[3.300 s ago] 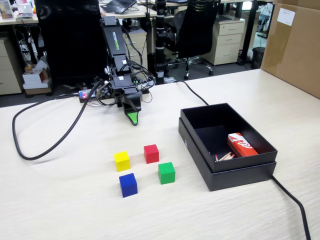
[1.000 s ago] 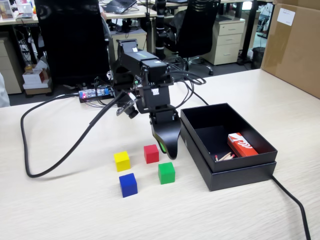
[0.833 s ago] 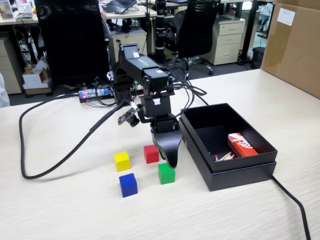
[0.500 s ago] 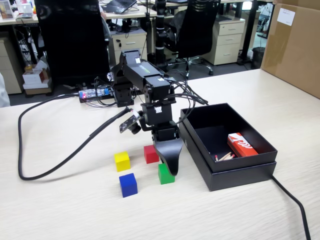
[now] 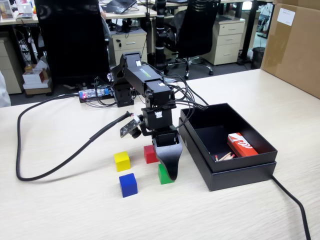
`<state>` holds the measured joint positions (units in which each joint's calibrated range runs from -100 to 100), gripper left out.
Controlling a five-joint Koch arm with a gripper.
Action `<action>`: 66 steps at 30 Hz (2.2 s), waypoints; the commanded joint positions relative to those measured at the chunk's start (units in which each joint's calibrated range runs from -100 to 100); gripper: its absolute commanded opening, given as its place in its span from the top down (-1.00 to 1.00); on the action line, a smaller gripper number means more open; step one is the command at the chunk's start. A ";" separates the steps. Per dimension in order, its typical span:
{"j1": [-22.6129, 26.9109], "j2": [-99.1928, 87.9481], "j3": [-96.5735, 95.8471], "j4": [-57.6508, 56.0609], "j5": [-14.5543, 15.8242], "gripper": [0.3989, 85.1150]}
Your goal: Put the green cube on top of the red cube
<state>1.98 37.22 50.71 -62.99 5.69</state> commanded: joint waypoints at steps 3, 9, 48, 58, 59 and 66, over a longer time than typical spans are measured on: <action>0.10 -0.33 4.41 1.17 -0.05 0.15; 0.05 0.25 5.68 1.87 -0.10 0.48; -1.12 -48.63 -25.87 1.69 1.37 0.99; -0.73 -49.32 -32.12 1.69 1.86 0.98; -0.73 -49.32 -32.21 1.69 1.86 0.98; -0.63 -48.86 -33.03 2.30 2.15 0.98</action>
<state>1.25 -6.67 15.93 -62.83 7.40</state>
